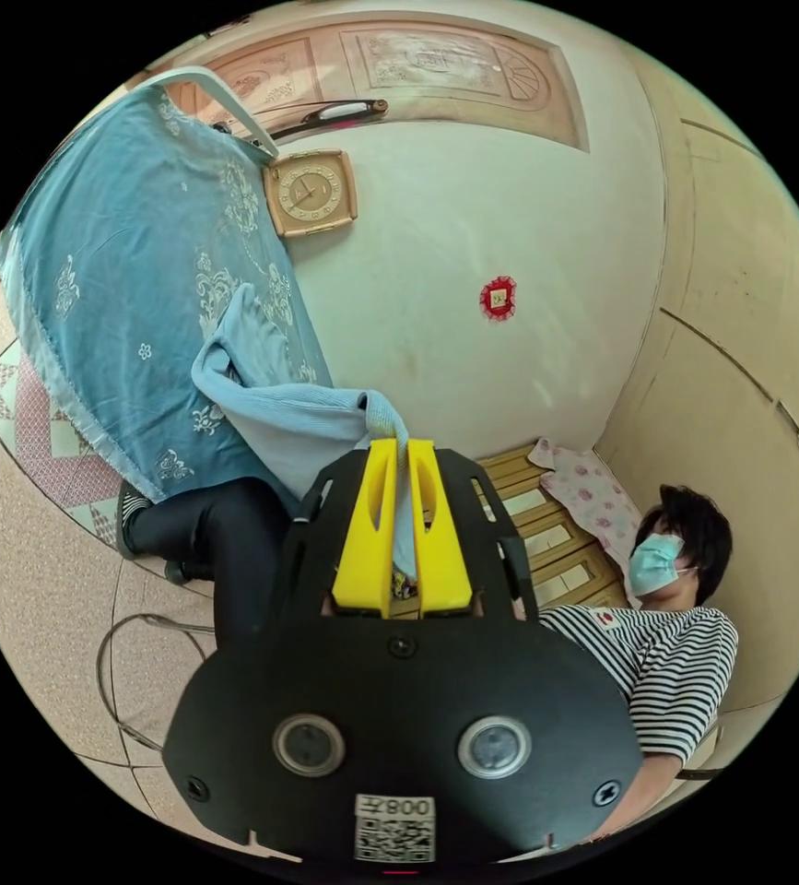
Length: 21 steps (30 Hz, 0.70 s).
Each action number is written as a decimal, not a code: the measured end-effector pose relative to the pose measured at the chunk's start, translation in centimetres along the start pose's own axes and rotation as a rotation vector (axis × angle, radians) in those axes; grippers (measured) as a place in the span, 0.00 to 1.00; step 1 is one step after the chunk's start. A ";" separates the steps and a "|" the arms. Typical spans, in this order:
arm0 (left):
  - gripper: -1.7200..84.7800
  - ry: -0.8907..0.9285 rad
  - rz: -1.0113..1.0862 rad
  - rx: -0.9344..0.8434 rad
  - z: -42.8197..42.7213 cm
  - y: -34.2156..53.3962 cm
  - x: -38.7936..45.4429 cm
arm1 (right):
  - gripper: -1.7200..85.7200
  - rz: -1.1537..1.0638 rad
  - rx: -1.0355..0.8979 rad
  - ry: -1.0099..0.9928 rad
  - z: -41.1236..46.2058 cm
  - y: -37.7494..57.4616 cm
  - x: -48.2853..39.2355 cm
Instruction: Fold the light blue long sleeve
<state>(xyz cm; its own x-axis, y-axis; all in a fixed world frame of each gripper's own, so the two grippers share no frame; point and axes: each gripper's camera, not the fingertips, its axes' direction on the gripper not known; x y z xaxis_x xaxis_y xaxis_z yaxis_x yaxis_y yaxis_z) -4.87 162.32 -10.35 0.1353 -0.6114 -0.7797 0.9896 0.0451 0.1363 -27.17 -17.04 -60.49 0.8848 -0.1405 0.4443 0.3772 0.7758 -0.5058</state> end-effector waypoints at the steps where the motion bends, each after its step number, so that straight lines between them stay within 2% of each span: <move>1: 0.05 -0.005 0.004 0.000 0.9 -1.3 -0.1 | 0.03 -0.002 0.002 0.003 0.6 -1.4 0.1; 21: 0.05 -0.138 -0.015 -0.021 24.1 -28.2 -7.5 | 0.03 0.108 -0.008 0.139 17.9 -30.4 10.7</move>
<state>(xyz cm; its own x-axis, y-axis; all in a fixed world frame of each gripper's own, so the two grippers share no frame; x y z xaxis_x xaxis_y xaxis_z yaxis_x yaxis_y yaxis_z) -34.94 146.61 6.40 0.1139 -0.7151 -0.6897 0.9925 0.0505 0.1116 -34.04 -31.08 -27.14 0.9495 -0.1407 0.2805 0.2793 0.7862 -0.5512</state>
